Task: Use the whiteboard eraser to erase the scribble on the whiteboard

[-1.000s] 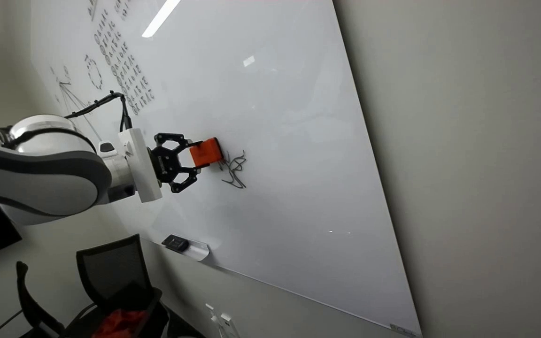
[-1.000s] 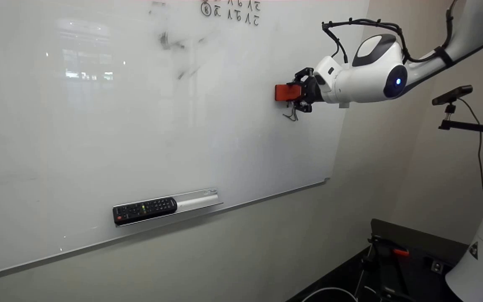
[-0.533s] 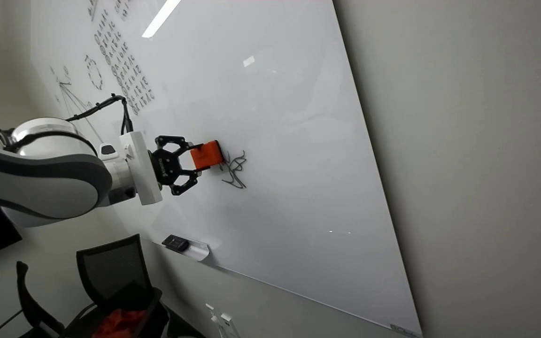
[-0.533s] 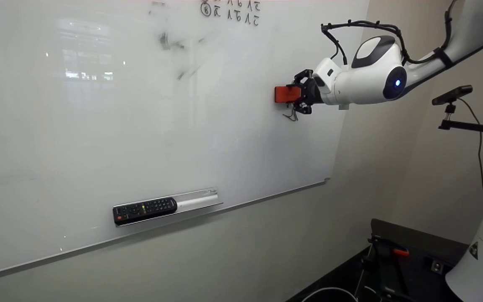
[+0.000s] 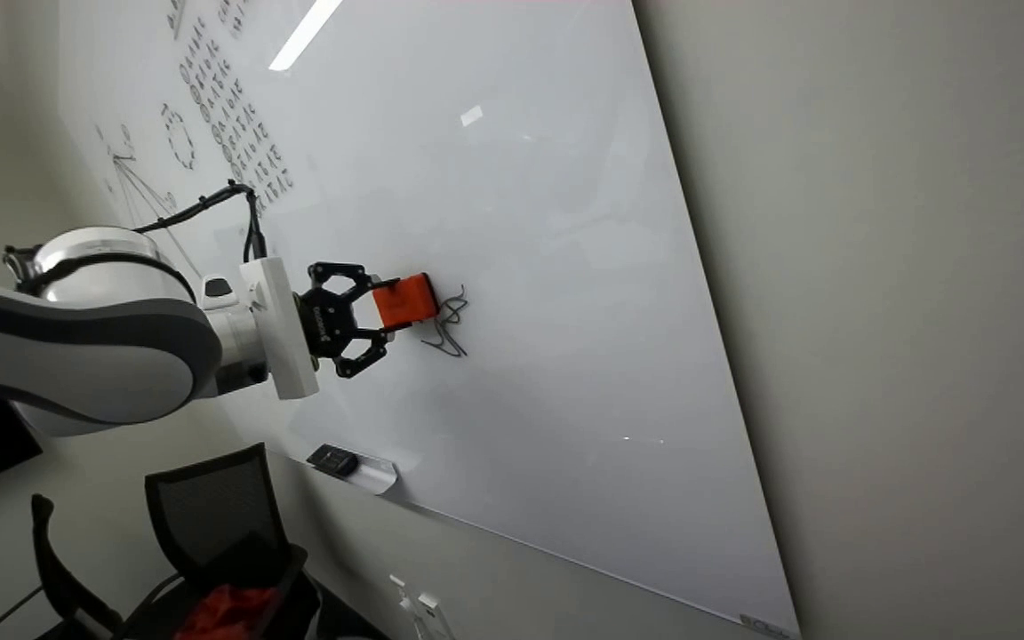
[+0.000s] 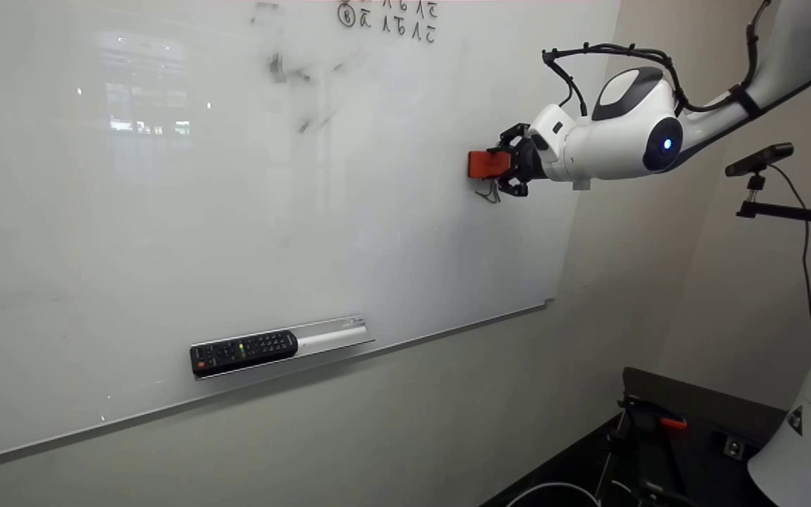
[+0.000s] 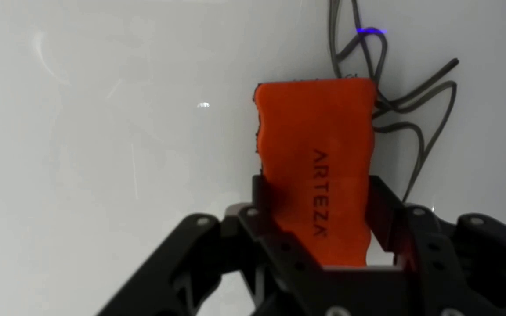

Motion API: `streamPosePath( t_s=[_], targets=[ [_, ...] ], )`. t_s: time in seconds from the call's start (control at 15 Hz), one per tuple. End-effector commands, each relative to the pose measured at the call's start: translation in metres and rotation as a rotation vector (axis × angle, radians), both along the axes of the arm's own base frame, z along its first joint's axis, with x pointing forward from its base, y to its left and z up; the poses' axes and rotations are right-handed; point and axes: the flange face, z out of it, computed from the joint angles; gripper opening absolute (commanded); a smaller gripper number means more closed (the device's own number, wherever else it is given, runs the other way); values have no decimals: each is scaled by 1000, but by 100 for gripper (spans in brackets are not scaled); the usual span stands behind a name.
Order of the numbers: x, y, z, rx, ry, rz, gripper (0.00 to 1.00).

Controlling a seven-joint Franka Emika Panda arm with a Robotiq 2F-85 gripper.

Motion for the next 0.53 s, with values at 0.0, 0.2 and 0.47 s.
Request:
streamPosePath(
  t_s=[0.0,0.2,0.47],
  targets=[
    [7,-29,-14,20,-33,-31,31],
    [11,-38,-27,40,-83,-20,31],
    [22,-32,-45,44,-97,-33,31]
  ],
)
